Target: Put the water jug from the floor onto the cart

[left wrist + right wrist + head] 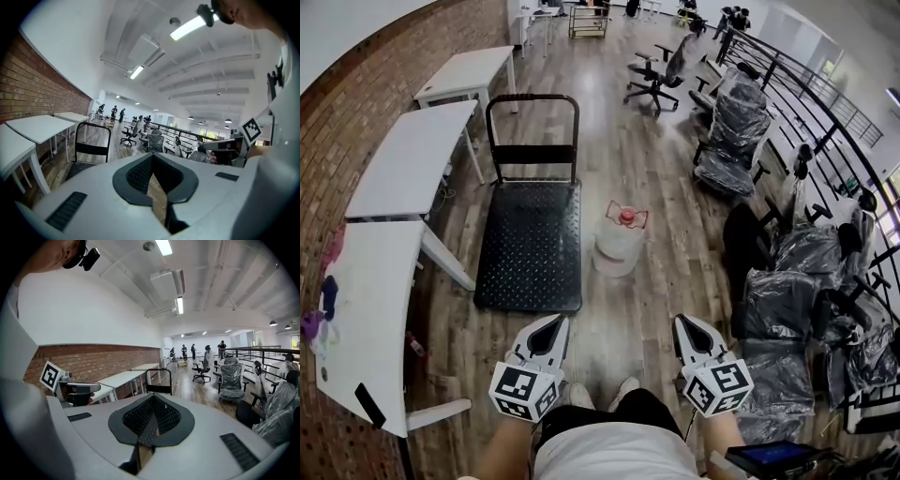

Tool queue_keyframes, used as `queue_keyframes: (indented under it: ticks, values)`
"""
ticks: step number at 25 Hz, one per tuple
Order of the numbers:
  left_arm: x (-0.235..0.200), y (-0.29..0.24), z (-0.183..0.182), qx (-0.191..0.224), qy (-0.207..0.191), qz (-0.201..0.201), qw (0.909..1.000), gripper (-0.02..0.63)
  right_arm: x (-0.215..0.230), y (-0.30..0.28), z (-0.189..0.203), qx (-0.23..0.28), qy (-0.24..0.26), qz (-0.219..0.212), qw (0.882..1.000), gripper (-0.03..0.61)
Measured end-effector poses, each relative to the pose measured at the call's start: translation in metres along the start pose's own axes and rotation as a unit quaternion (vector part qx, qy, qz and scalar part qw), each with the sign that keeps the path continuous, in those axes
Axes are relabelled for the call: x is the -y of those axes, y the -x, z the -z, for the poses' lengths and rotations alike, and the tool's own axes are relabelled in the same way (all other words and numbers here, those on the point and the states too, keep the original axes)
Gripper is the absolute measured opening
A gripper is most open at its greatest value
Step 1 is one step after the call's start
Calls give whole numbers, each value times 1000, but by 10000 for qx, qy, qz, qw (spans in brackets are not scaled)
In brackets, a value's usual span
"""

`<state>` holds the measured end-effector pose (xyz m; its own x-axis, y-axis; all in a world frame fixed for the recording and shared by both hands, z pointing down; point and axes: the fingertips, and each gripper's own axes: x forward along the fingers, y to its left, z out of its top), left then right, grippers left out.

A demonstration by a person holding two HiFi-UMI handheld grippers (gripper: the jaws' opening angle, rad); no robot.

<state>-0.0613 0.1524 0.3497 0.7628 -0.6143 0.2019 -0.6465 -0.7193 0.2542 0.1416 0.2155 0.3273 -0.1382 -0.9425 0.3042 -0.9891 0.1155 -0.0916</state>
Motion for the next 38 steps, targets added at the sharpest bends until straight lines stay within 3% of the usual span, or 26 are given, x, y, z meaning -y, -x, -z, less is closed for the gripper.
queue_keyframes:
  ticks: [6, 14, 30, 38]
  values:
    - [-10, -25, -11, 7, -52, 56, 10000, -2, 17, -26, -9, 43, -43, 37, 10000, 2]
    - [-29, -76, -33, -10, -154, -86, 9998, -2, 47, -88, -27, 124, -55, -232, 9996, 2]
    - [-42, -258, -76, -106, -222, -652, 9976, -2, 210, -213, -60, 29, -291, -660, 9974, 2]
    - [-60, -284, -70, -368, -127, -906, 9951, -2, 234, -259, -60, -146, -426, -825, 9956, 2]
